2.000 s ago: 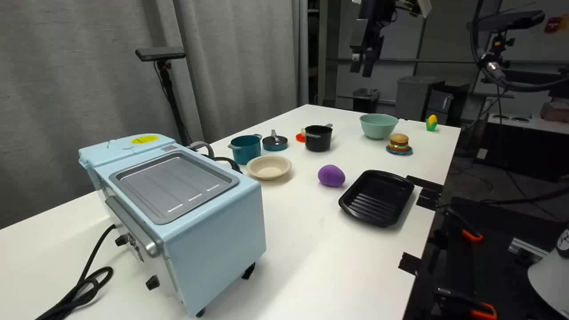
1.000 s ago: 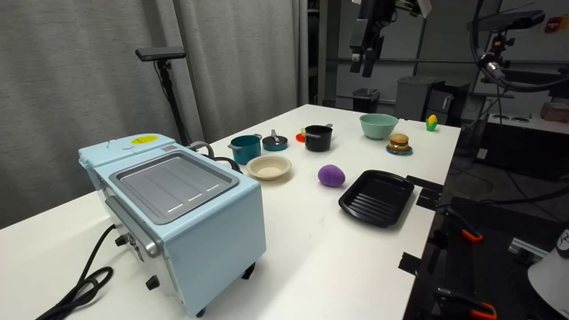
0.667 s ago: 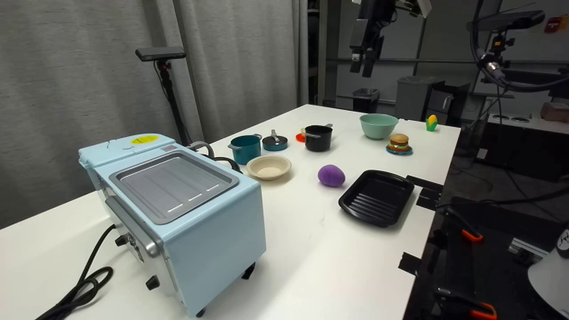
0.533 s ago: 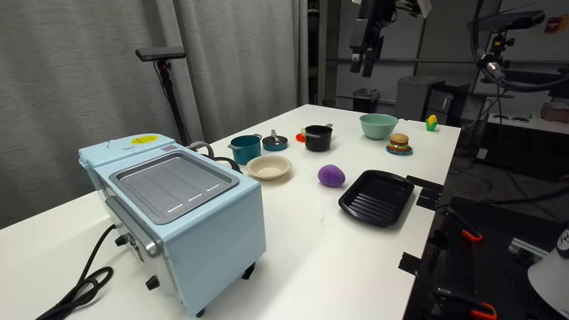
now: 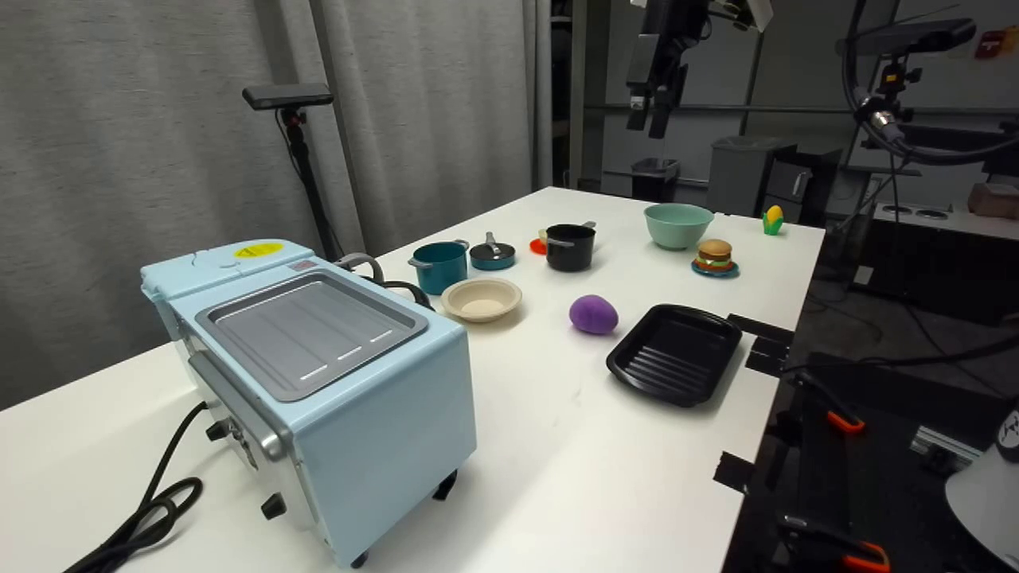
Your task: Open, close and open the toaster oven
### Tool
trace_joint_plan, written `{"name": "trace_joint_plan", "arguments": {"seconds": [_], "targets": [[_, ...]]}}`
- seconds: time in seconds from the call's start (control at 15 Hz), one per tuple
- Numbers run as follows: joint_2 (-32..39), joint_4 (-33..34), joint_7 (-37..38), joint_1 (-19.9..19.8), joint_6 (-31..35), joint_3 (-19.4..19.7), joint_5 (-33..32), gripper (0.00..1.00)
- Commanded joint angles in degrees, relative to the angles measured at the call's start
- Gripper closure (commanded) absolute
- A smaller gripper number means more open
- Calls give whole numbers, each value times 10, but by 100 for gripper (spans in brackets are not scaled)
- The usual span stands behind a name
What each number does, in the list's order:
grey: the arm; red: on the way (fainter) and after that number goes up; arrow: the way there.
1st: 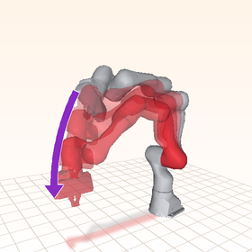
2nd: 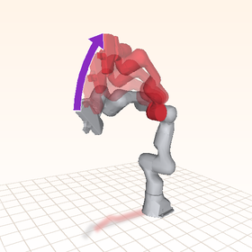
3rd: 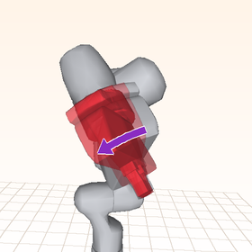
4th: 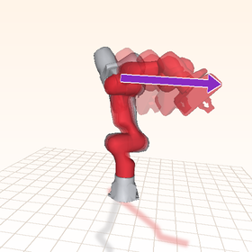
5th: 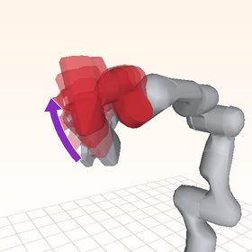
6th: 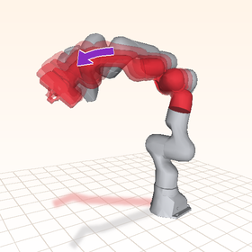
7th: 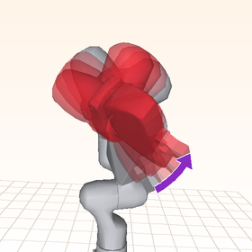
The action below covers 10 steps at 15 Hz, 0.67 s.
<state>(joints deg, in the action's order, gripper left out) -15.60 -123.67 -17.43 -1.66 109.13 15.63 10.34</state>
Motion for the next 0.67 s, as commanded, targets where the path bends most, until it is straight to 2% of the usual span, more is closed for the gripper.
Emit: {"name": "trace_joint_plan", "arguments": {"seconds": [0.0,0.6], "targets": [[2,2,-4,-17,-3,-15,4,0],[12,2,-3,-11,10,-24,8,0]]}}
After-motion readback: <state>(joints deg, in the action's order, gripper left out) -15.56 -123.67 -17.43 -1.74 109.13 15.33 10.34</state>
